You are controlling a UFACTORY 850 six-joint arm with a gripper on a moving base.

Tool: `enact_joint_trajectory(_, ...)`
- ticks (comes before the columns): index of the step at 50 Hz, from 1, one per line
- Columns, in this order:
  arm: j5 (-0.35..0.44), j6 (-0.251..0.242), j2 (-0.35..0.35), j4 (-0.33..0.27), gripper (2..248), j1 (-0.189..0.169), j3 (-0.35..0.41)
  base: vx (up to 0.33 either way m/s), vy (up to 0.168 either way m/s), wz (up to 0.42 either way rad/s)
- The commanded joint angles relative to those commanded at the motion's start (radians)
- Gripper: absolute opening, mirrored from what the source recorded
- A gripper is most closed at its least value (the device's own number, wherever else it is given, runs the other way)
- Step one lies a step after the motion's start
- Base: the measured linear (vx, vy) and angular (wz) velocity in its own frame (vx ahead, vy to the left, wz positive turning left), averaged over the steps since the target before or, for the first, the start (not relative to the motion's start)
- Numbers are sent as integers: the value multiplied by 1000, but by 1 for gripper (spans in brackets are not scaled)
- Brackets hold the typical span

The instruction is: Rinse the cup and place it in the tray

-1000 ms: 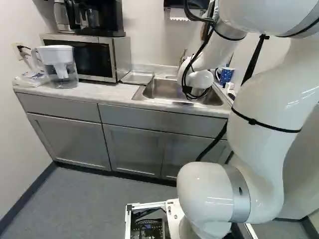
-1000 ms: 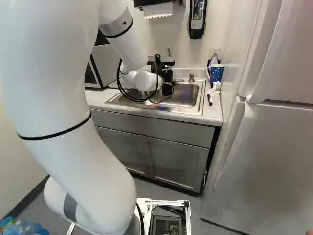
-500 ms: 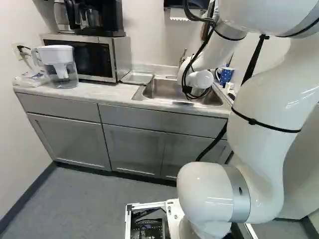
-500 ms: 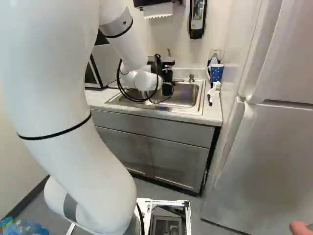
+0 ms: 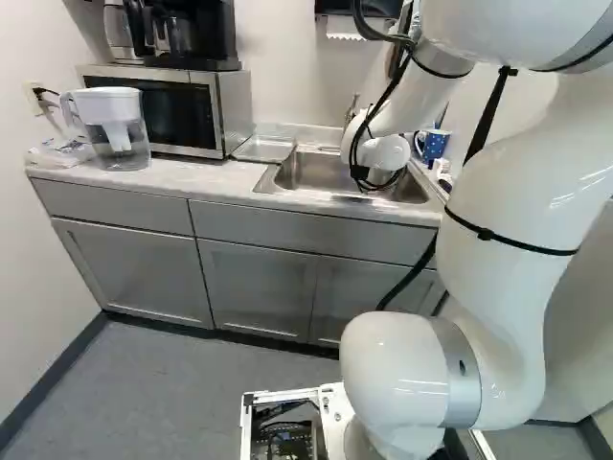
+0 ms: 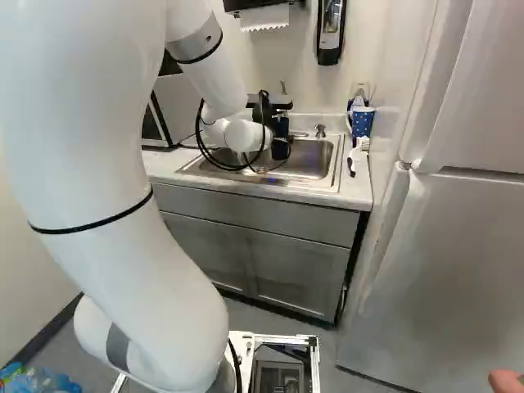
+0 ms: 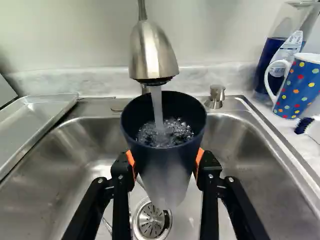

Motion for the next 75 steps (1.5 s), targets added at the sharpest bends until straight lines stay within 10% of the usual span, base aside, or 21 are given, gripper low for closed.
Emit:
enact_joint_trajectory(23,0,0,-1,0,125,13,-1,0,0,0)
enact_joint_trajectory(75,0,0,14,0,125,164,0,0,0,0)
